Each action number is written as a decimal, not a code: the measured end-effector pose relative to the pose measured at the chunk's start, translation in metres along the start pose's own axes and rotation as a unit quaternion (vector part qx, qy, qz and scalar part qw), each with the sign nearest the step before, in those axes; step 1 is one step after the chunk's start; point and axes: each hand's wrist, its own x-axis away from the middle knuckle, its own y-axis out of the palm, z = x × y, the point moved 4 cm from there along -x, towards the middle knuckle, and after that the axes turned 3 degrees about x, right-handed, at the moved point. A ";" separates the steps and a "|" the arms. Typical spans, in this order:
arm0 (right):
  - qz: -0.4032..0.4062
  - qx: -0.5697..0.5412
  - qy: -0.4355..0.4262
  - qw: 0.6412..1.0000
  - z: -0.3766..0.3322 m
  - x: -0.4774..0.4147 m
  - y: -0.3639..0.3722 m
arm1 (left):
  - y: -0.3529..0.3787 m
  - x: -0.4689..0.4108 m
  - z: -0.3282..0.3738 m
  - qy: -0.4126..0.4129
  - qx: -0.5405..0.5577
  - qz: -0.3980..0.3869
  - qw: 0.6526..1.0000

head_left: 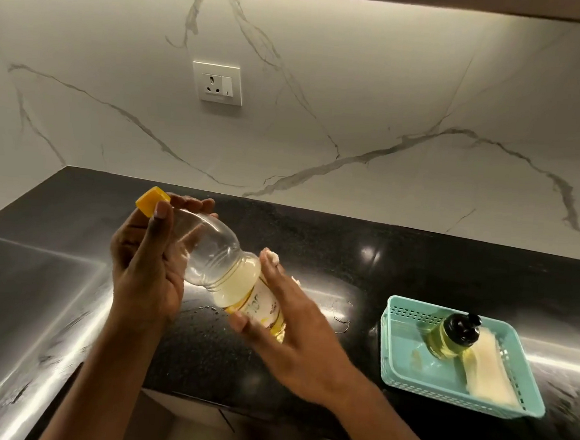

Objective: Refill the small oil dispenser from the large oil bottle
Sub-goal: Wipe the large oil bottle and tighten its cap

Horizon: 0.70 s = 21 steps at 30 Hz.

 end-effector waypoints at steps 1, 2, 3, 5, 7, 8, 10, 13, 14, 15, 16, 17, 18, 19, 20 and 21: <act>0.005 0.027 -0.007 1.000 -0.004 0.003 0.006 | -0.003 0.000 0.000 0.002 0.000 0.016 1.000; 0.006 0.037 -0.014 0.999 -0.008 0.006 0.010 | -0.005 0.000 0.000 0.003 -0.001 0.027 1.000; 0.000 0.040 -0.025 0.999 -0.012 0.009 0.013 | -0.008 0.000 0.000 0.006 -0.002 0.031 1.000; -0.025 0.048 -0.055 0.997 -0.020 0.015 0.013 | -0.012 0.000 0.002 0.009 -0.008 0.034 0.999; -0.070 0.052 -0.088 0.992 -0.022 0.020 0.013 | -0.018 0.000 0.003 0.014 -0.004 0.051 0.999; -0.084 0.047 -0.104 0.990 -0.022 0.022 0.010 | -0.021 -0.001 0.003 0.018 -0.002 0.058 0.998; -0.026 0.006 -0.131 0.991 -0.016 0.023 -0.002 | -0.024 -0.002 0.005 0.020 -0.001 0.066 0.998; 0.168 -0.092 -0.074 0.979 0.013 0.011 -0.033 | -0.026 -0.003 0.010 0.018 -0.003 0.074 0.997; 0.192 -0.086 -0.038 0.977 0.022 0.003 -0.041 | -0.026 -0.003 0.010 0.018 -0.002 0.071 0.997; 0.188 -0.053 -0.008 0.981 0.029 -0.004 -0.045 | -0.025 -0.003 0.010 0.017 0.000 0.067 0.998; 0.158 -0.012 0.013 0.987 0.034 -0.010 -0.045 | -0.022 -0.002 0.009 0.015 0.001 0.059 0.998; 0.114 0.022 0.028 0.993 0.037 -0.015 -0.039 | -0.018 -0.001 0.008 0.013 0.001 0.052 0.999; 0.071 0.045 0.034 0.996 0.037 -0.018 -0.030 | -0.016 0.000 0.006 0.011 0.002 0.051 0.999; 0.046 0.059 0.032 0.997 0.036 -0.018 -0.019 | -0.013 0.000 0.005 0.010 0.004 0.053 0.999; 0.042 0.061 0.027 0.997 0.035 -0.017 -0.009 | -0.013 0.000 0.004 0.008 0.009 0.058 0.998; 0.057 0.048 0.022 0.997 0.034 -0.013 -0.001 | -0.012 0.000 0.004 0.005 0.016 0.065 0.998</act>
